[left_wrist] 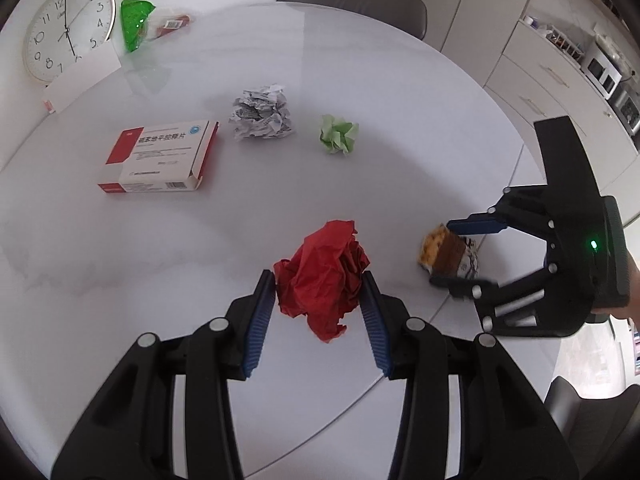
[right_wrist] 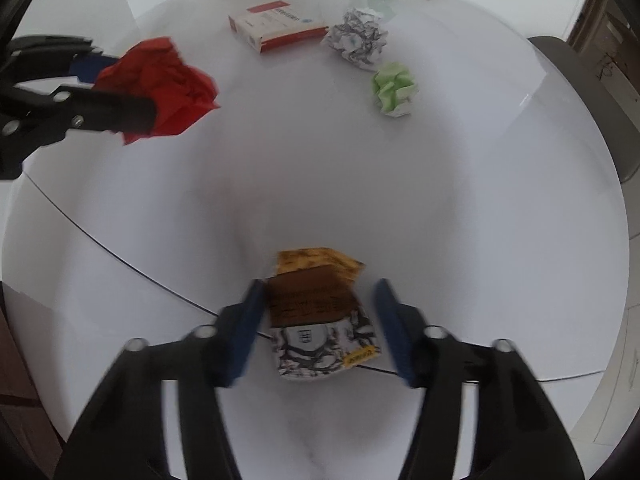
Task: Collect trash
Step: 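Grasp the red crumpled paper with the left tool while the right tool grasps the brown printed packet, then carry the red paper and brown packet to the wastebasket and release both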
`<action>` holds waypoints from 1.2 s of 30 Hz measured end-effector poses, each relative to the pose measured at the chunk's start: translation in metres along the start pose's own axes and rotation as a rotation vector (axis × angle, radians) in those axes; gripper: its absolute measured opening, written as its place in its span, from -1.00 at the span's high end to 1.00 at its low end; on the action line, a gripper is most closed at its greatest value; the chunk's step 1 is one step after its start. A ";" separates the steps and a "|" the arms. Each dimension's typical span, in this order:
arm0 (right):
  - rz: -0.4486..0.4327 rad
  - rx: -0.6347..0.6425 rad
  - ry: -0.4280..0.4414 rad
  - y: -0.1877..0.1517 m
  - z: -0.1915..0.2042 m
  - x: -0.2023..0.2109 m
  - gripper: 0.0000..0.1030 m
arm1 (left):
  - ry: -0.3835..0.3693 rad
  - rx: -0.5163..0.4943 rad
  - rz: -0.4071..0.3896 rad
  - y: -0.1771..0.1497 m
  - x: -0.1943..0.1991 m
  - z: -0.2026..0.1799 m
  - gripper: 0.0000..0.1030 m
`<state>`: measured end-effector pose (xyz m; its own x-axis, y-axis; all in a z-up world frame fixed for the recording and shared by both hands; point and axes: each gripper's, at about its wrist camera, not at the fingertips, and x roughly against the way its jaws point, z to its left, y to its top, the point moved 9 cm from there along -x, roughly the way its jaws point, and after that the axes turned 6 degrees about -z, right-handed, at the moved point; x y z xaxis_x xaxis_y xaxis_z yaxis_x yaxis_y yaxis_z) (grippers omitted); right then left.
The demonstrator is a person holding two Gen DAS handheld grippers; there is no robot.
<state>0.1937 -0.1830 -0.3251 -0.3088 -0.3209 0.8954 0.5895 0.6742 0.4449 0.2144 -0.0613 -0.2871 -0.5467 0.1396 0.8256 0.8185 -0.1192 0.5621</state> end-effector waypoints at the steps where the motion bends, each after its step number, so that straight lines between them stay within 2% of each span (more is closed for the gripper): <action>1: 0.000 -0.009 -0.001 -0.001 0.000 0.002 0.16 | -0.002 -0.005 -0.001 -0.001 0.003 -0.002 0.17; 3: -0.002 -0.035 0.004 -0.004 0.002 0.005 0.27 | -0.012 -0.014 -0.003 -0.004 0.008 -0.005 0.17; 6: -0.035 -0.127 0.019 -0.011 0.004 0.019 0.28 | -0.031 -0.040 -0.010 -0.008 0.018 -0.017 0.17; 9: -0.105 -0.283 0.020 -0.026 0.004 0.050 0.28 | -0.074 -0.082 -0.016 -0.017 0.035 -0.040 0.17; 13: -0.208 -0.512 -0.019 -0.067 0.007 0.103 0.28 | -0.155 -0.172 -0.008 -0.039 0.056 -0.085 0.17; 16: -0.248 -0.653 -0.064 -0.112 0.015 0.137 0.27 | -0.227 -0.255 0.008 -0.061 0.071 -0.126 0.17; 21: -0.235 -0.841 -0.173 -0.206 0.028 0.175 0.27 | -0.373 -0.419 0.069 -0.112 0.087 -0.213 0.17; 27: -0.162 -1.017 -0.266 -0.311 0.034 0.183 0.27 | -0.524 -0.570 0.195 -0.185 0.084 -0.308 0.17; 30: -0.126 -1.116 -0.298 -0.359 0.038 0.177 0.27 | -0.534 -0.624 0.250 -0.218 0.070 -0.342 0.17; 36: -0.118 -1.285 -0.332 -0.423 0.041 0.172 0.27 | -0.520 -0.700 0.321 -0.262 0.042 -0.382 0.17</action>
<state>-0.1392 -0.4962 -0.3602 -0.4643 -0.0339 0.8850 0.7706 -0.5079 0.3848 -0.0908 -0.3997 -0.3811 -0.0259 0.4005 0.9159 0.5309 -0.7708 0.3520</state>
